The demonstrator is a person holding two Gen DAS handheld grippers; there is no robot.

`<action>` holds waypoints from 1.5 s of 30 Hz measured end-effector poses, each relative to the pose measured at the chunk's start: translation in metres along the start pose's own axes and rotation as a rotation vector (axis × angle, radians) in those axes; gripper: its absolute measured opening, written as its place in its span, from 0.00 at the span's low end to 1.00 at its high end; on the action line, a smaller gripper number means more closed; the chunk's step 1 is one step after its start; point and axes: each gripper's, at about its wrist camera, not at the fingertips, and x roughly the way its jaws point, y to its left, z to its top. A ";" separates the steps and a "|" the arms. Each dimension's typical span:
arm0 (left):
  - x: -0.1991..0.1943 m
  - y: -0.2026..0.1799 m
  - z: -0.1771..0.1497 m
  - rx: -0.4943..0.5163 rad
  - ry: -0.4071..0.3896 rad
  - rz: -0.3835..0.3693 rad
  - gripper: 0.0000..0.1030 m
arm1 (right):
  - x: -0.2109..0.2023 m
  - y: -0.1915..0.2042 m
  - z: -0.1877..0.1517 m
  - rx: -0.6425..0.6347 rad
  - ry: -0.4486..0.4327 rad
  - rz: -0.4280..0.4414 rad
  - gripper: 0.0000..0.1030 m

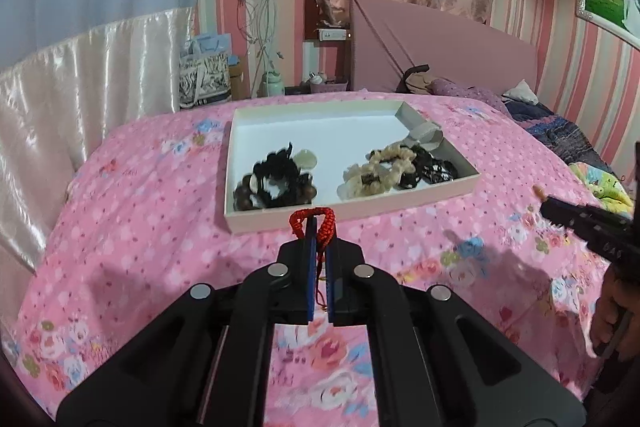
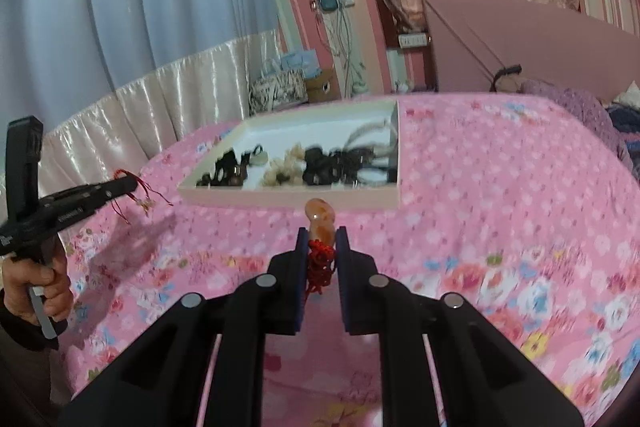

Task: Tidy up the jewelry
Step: 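Carry the red cord and gourd pendant over the tray with both tools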

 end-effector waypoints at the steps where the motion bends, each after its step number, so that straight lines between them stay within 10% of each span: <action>1: 0.001 -0.001 0.002 0.001 -0.007 0.005 0.01 | 0.000 0.000 0.005 -0.007 -0.010 0.000 0.13; 25: 0.035 0.016 0.092 -0.008 -0.130 0.038 0.01 | 0.056 -0.002 0.107 -0.044 -0.066 0.008 0.13; 45: 0.112 0.018 0.038 -0.032 -0.049 0.036 0.01 | 0.134 0.015 0.064 -0.120 0.036 0.007 0.13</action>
